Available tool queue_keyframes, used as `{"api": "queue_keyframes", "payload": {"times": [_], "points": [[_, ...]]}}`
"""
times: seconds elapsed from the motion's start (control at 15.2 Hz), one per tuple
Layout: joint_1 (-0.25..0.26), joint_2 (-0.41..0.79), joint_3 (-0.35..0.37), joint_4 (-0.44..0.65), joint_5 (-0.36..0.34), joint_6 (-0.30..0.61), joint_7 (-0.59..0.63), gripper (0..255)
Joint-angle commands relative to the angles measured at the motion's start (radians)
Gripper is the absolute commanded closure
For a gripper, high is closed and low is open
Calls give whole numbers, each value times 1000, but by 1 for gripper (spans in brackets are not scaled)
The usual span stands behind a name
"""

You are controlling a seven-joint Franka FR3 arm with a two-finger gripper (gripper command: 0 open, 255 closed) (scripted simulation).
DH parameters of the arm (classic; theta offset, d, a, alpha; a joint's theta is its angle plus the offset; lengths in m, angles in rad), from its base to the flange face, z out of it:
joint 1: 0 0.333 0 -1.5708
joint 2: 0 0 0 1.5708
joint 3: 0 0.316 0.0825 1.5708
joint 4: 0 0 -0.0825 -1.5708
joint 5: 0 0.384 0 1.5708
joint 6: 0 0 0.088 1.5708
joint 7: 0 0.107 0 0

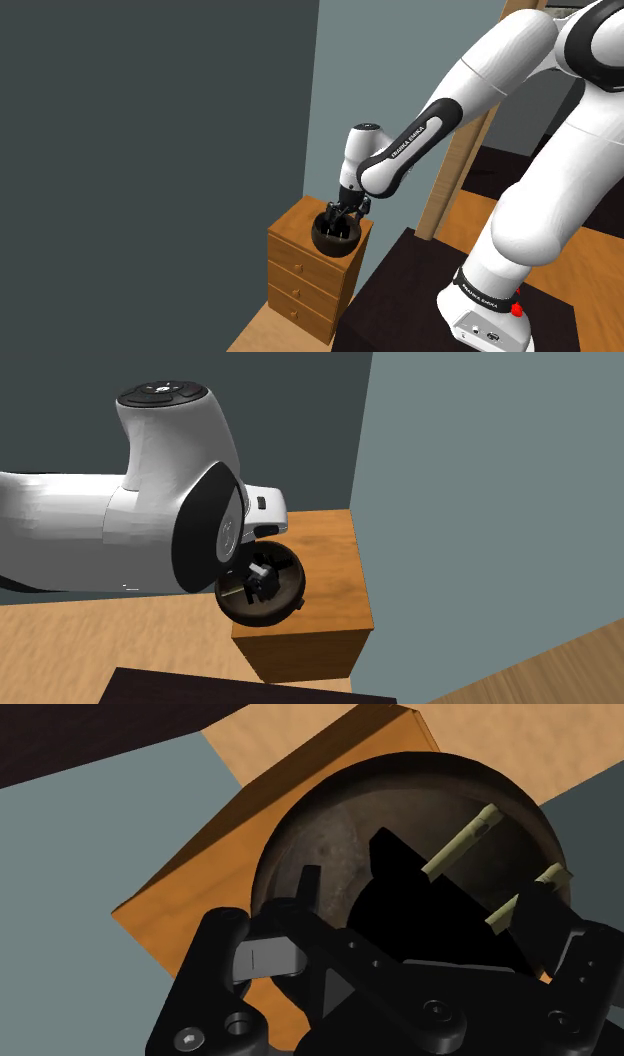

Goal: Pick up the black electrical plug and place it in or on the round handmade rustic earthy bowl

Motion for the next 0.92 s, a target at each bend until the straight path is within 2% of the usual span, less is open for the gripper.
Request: {"api": "queue_keyframes", "payload": {"times": [0.0,0.07,0.33,0.86], "points": [[0,0,0,0,0,0,0,0],[0,0,0,0,0,0,0,0],[10,-149,-7,22,24,-171,-18,0],[10,-149,-8,22,24,-171,-18,0]]}}
